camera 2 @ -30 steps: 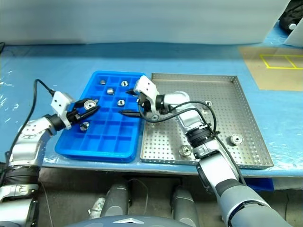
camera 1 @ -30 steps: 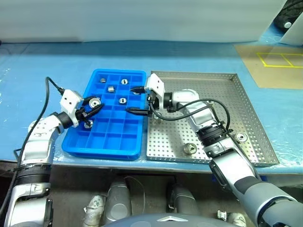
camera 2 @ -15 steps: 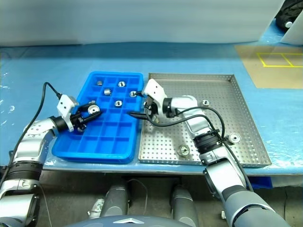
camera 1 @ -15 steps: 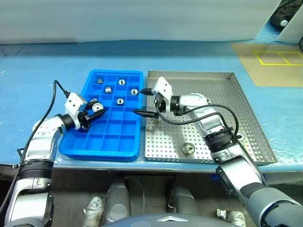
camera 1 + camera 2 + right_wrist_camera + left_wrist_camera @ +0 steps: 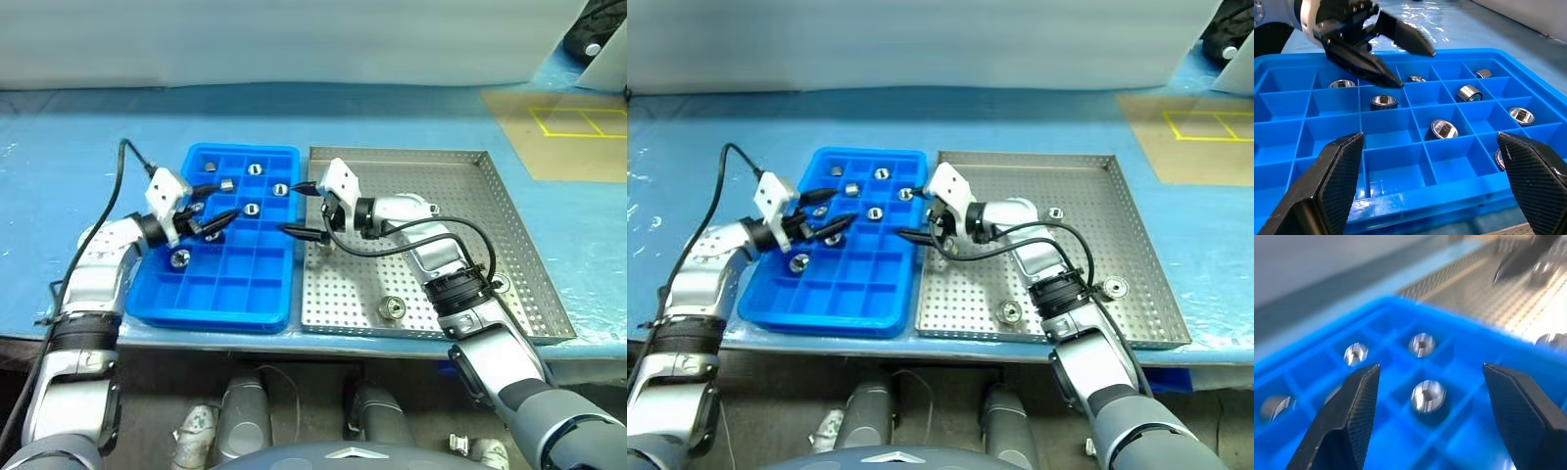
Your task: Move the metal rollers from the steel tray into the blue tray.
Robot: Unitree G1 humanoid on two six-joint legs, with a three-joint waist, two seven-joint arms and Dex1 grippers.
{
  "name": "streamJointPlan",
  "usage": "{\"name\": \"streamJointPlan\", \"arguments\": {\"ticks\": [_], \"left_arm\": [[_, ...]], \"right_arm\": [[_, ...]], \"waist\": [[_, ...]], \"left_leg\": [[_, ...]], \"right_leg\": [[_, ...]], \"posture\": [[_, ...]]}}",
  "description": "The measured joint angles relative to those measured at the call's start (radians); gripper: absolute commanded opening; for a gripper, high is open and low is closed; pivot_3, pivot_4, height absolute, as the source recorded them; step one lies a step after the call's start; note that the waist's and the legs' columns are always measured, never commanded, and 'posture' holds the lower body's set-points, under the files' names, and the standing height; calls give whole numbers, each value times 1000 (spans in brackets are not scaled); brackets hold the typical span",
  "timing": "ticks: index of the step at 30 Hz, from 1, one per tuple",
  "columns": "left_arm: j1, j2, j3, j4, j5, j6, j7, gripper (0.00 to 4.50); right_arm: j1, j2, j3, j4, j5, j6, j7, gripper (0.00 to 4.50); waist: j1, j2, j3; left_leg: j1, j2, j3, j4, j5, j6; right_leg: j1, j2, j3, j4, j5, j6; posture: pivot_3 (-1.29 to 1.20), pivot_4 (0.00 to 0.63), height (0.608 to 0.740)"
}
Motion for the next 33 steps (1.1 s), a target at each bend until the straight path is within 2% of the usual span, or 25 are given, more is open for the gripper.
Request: {"name": "streamJointPlan", "arguments": {"ticks": [3,8,14,19,23,29,33], "left_arm": [[-90,-40,-36,22,0,-3,-22,3515],[-222,-107,-88,210,15,-51,-74,3515],[-384,-240,-142,565,86,-212,-151,3515],[-448,-330,-186,724,146,-325,-208,3515],[-476,-304,-259,795,238,-417,-298,3515],[-544,-242,-255,851,259,-438,-374,3515],[-561,-270,-208,865,243,-436,-356,3515]], "right_arm": [[16,-36,-29,-44,0,17,-15,4500],[76,-100,-101,-123,1,70,-74,4500],[277,-217,-221,-374,15,223,-164,4500],[384,-265,-293,-561,42,342,-221,4500],[466,-293,-341,-673,62,427,-262,4500],[521,-293,-364,-754,83,485,-317,4500],[522,-286,-359,-759,94,488,-340,4500]], "waist": [[-10,0,0],[-48,-1,0],[-77,-1,0],[-120,-1,0],[-157,-1,0],[-176,-1,0],[-177,-1,0]], "left_leg": [[0,0,0,1,2,-3],[1,-1,0,0,2,-4],[1,-4,1,0,1,0],[3,-4,2,1,-3,6],[5,-4,2,1,-4,7],[5,-6,2,2,-5,9],[5,-8,2,2,-7,13]], "right_leg": [[0,0,1,0,0,0],[0,1,3,0,0,0],[2,0,6,-4,0,1],[3,0,8,-5,0,2],[5,1,9,-6,0,2],[6,0,9,-7,0,2],[10,-1,8,-12,0,2]], "posture": [[-113,150,740],[-287,150,740],[-464,150,740],[-586,150,740],[-622,150,740],[-619,150,740],[-609,150,740]]}}
